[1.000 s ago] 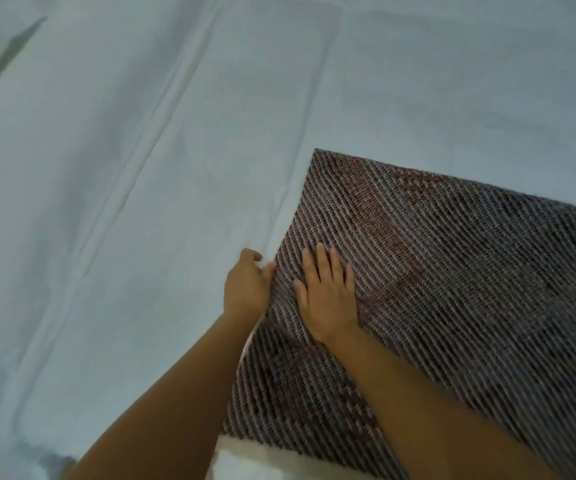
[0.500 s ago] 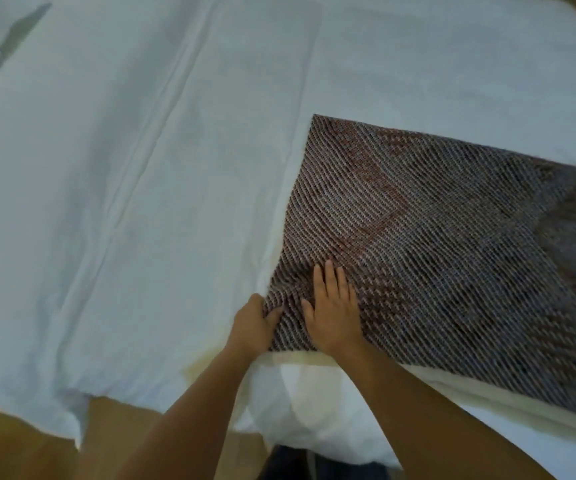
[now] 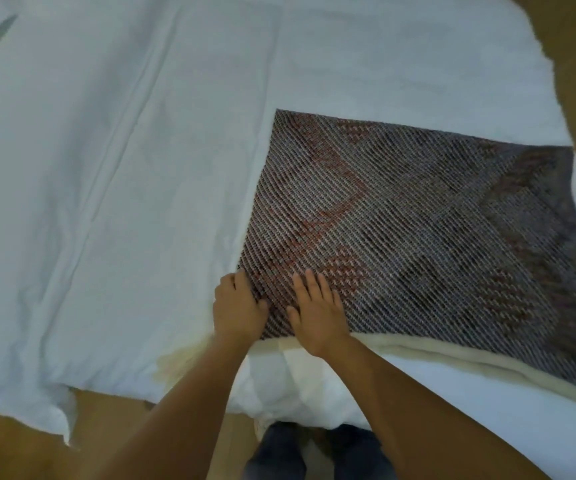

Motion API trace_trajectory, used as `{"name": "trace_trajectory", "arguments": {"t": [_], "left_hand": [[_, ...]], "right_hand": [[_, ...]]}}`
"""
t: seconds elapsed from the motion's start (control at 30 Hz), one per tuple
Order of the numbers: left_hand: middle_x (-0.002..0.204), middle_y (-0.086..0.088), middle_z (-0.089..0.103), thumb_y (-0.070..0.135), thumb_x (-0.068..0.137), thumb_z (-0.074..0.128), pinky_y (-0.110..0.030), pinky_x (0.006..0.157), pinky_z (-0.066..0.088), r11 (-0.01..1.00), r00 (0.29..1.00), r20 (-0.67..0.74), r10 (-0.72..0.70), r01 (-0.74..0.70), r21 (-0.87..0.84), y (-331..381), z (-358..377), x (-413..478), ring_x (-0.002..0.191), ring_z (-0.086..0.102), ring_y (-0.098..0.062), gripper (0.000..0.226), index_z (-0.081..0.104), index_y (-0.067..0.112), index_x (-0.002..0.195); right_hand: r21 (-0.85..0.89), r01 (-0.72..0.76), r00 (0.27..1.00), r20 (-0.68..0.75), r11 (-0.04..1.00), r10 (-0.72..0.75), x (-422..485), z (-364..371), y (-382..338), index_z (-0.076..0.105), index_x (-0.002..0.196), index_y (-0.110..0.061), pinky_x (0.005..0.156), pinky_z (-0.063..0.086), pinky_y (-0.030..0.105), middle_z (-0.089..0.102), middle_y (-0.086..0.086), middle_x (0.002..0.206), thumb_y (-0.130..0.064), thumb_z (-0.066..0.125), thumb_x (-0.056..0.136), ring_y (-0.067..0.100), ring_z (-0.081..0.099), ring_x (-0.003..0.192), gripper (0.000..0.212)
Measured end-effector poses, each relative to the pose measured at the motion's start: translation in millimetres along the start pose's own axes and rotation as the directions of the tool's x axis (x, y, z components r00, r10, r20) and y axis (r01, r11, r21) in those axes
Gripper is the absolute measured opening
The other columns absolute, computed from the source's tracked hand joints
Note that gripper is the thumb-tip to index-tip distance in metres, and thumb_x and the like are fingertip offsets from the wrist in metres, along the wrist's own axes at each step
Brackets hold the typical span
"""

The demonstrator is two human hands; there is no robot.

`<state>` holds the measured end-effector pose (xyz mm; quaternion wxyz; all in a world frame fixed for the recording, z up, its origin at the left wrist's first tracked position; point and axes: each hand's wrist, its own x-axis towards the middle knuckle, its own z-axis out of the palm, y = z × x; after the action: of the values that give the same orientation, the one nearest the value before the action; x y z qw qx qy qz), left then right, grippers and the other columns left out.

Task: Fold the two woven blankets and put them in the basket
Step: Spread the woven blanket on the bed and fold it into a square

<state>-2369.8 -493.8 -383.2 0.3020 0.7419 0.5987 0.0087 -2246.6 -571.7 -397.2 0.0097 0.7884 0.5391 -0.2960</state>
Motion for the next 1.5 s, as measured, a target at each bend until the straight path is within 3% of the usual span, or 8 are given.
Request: {"name": "trace_trajectory", "arguments": {"t": [0.17,0.43,0.7,0.87,1.1,1.2,1.3,1.5], "left_hand": [[0.130,-0.015,0.045,0.021,0.086,0.053,-0.035,0.106,0.027,0.967,0.974,0.111,0.196,-0.211,0.141,55.5,20.3,-7.0,0.121,0.037,-0.029,0.049,0.039,0.006,0.131],[0.135,-0.013,0.036,0.024,0.091,0.050,-0.039,0.102,0.036,0.974,0.946,0.240,0.217,-0.227,0.012,202.5,99.1,-41.6,0.120,0.043,-0.029,0.046,0.038,0.009,0.133],[0.130,-0.016,0.051,0.030,0.094,0.048,-0.036,0.098,0.042,0.951,0.846,0.453,0.282,-0.309,-0.015,369.4,233.3,-98.8,0.116,0.050,-0.030,0.043,0.046,0.005,0.130],[0.124,-0.017,0.056,0.029,0.092,0.051,-0.034,0.100,0.040,0.943,0.811,0.502,0.299,-0.333,-0.024,410.8,290.3,-125.2,0.113,0.052,-0.029,0.039,0.053,0.003,0.121],[0.127,-0.019,0.049,0.042,0.091,0.050,-0.037,0.100,0.041,0.977,0.848,0.492,0.198,-0.213,-0.025,420.4,312.9,-140.5,0.112,0.050,-0.031,0.051,0.050,0.001,0.122],[0.138,-0.018,0.040,0.059,0.081,0.055,-0.041,0.106,0.037,0.994,0.860,0.499,0.109,-0.080,-0.078,439.0,313.0,-141.6,0.122,0.044,-0.034,0.080,0.035,0.006,0.137],[0.143,-0.020,0.023,0.057,0.080,0.057,-0.045,0.101,0.036,0.949,0.892,0.421,0.164,-0.260,0.181,461.9,311.5,-140.0,0.126,0.036,-0.038,0.090,0.015,0.009,0.143],[0.133,-0.019,0.040,0.019,0.090,0.049,-0.037,0.090,0.044,0.822,0.888,0.347,0.304,-0.428,0.377,485.3,306.7,-118.0,0.115,0.049,-0.032,0.052,0.027,0.003,0.134]], "right_hand": [[0.092,-0.071,0.995,-0.065,0.993,0.077,-18.5,-28.6,54.0,0.000,0.149,-0.022,0.116,0.000,0.043,-0.008,0.005,0.158,-0.041,0.026,0.098,0.025,-0.009,0.145,0.059],[0.274,-0.350,0.896,-0.182,0.896,0.405,-93.5,-60.2,228.9,0.023,0.144,-0.014,0.114,0.018,0.042,0.020,0.011,0.153,-0.034,0.036,0.097,0.027,0.017,0.140,0.053],[0.469,-0.637,0.653,-0.094,0.611,0.752,-180.9,-66.0,414.7,0.037,0.131,-0.002,0.099,0.037,0.043,0.044,0.020,0.132,-0.033,0.052,0.089,0.035,0.041,0.122,0.054],[0.709,-0.598,0.642,0.143,0.374,0.753,-194.4,-50.0,461.5,0.010,0.146,-0.002,0.110,0.026,0.042,0.027,0.018,0.150,-0.038,0.063,0.085,0.033,0.028,0.137,0.088],[0.932,-0.359,0.761,0.265,0.044,0.593,-192.3,-61.1,468.7,0.057,0.088,-0.002,0.057,0.050,0.019,0.063,0.014,0.085,-0.017,0.061,0.087,0.022,0.060,0.072,0.015],[0.914,-0.318,0.845,0.152,0.253,0.513,-191.0,-70.4,459.6,0.062,0.081,-0.004,0.070,0.049,0.036,0.067,0.020,0.089,-0.013,0.051,0.090,0.029,0.062,0.079,0.016],[0.833,-0.300,0.865,0.033,0.465,0.500,-194.1,-70.1,441.3,0.062,0.090,-0.013,0.068,0.043,0.028,0.064,0.005,0.086,-0.017,0.051,0.089,0.023,0.060,0.081,0.012],[0.822,-0.293,0.857,0.001,0.488,0.515,-197.3,-62.5,421.5,0.052,0.079,-0.014,0.062,0.042,0.026,0.066,0.009,0.082,-0.022,0.049,0.089,0.018,0.056,0.069,0.013]]}}
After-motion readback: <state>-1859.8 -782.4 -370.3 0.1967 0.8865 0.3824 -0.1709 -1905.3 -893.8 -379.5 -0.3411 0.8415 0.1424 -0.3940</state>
